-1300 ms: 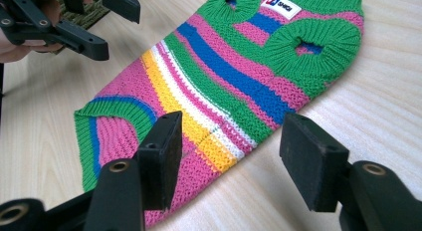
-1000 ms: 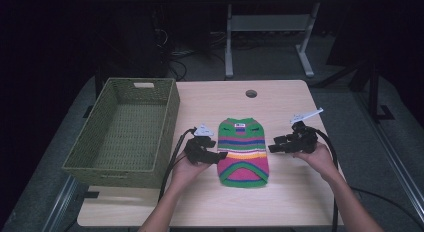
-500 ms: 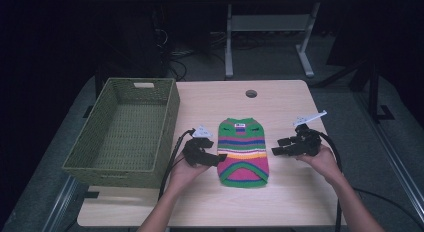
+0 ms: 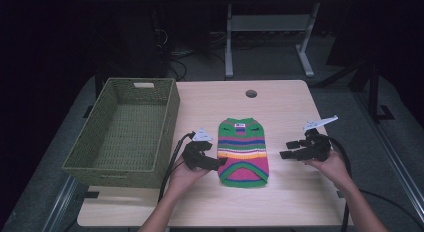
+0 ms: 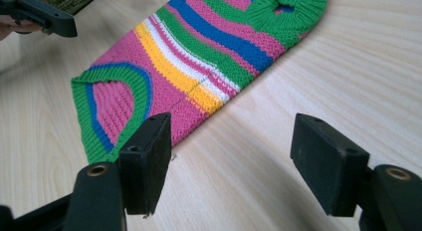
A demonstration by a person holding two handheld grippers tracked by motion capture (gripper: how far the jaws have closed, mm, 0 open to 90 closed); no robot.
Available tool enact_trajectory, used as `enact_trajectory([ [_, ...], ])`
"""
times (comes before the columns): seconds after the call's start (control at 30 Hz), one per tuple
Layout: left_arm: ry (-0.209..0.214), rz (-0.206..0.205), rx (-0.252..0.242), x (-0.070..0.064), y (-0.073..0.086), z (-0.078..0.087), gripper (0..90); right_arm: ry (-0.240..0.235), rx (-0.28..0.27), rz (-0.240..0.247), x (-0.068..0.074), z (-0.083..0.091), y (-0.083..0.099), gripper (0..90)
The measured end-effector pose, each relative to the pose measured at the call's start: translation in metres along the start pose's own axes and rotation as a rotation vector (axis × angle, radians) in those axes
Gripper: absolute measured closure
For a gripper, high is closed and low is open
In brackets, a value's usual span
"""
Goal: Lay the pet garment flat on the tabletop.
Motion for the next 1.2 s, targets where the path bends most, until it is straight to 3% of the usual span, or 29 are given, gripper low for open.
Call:
enact_trajectory([
  [1.2, -0.009, -0.042, 0.004, -0.022, 0.024, 0.019, 18.1, 0.016, -0.002, 0.016, 0.014, 0.024, 0.049, 26.9],
])
Point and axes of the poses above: each handheld gripper's, and its own axes: z roughly backward along the jaws, y roughly out of its underside, x roughly to its left, the point moved 10 cm from there along -z, roughly forward along the jaws, and after that the axes turned 4 degrees about y, right-handed, at the moved point
